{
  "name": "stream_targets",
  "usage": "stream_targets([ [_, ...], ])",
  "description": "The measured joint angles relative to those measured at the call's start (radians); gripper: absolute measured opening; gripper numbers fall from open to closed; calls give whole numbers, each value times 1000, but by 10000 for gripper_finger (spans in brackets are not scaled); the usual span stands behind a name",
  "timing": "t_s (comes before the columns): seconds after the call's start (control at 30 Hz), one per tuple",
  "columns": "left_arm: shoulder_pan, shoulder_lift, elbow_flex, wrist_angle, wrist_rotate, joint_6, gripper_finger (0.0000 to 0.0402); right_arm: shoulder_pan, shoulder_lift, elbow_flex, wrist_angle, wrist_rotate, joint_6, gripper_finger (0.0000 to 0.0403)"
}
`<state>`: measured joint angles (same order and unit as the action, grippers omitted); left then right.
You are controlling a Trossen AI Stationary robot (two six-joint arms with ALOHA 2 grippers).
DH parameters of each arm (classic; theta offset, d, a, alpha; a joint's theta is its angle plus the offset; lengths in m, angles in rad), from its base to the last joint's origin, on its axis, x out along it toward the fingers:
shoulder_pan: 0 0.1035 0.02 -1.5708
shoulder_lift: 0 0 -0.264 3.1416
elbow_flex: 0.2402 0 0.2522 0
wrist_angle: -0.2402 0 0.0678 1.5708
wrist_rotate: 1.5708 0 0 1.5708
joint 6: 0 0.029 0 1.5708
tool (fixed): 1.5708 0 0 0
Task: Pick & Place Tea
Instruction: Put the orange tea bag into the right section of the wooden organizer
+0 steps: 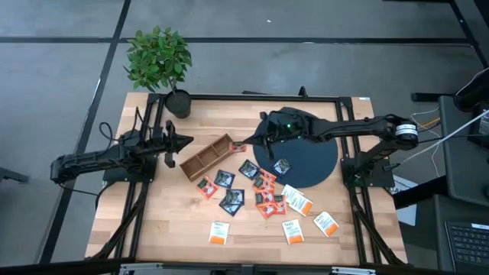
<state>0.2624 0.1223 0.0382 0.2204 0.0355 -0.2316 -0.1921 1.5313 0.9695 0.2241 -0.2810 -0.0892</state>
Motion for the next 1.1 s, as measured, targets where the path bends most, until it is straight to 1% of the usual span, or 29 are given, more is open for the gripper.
stream_targets([
  [0.17,0,91,83,-122,-62,7,34,0,30,21,9,0,-18,0],
  [0.23,0,149,116,-124,-68,18,44,0,44,44,4,0,-23,0],
  [0.33,0,237,177,-118,-43,72,60,0,65,85,-21,0,-36,0],
  [0.57,0,410,315,-120,-63,157,97,0,104,144,-30,0,-53,0],
  [0.73,0,520,391,-120,-67,175,113,0,127,202,-23,0,-118,0],
  [0.9,0,586,454,-127,-13,200,119,0,153,255,-26,1,-181,0],
  [1.0,0,605,480,-136,-9,202,120,0,167,273,-29,4,-209,0],
  [1.1,0,604,511,-187,-9,202,120,0,167,275,-39,55,-243,0],
])
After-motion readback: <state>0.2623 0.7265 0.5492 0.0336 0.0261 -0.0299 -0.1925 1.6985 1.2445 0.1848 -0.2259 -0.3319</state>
